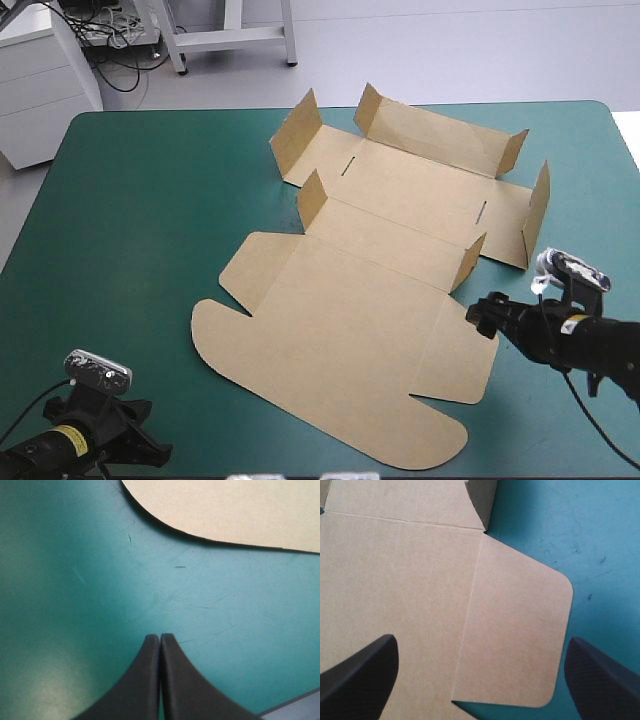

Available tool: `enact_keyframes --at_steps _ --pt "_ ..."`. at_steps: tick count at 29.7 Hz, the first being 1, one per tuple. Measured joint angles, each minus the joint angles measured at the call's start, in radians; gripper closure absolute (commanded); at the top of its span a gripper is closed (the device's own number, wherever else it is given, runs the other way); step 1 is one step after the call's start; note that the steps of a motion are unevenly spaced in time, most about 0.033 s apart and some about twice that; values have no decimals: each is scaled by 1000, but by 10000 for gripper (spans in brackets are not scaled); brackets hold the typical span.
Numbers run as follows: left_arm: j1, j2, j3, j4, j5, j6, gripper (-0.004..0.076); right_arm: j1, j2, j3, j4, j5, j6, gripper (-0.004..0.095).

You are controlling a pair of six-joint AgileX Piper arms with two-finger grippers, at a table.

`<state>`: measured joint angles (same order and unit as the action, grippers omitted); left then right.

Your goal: Fold the box

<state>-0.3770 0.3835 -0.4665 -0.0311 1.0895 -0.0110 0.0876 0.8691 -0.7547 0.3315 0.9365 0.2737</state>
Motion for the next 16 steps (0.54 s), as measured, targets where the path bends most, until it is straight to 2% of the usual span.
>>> enact_keyframes --at_steps 6,16 --pt "0 0 0 0 0 0 756 0 225 -49 86 -73 -105 79" --pt "0 0 0 0 0 0 756 0 546 -336 88 -81 -169 79"
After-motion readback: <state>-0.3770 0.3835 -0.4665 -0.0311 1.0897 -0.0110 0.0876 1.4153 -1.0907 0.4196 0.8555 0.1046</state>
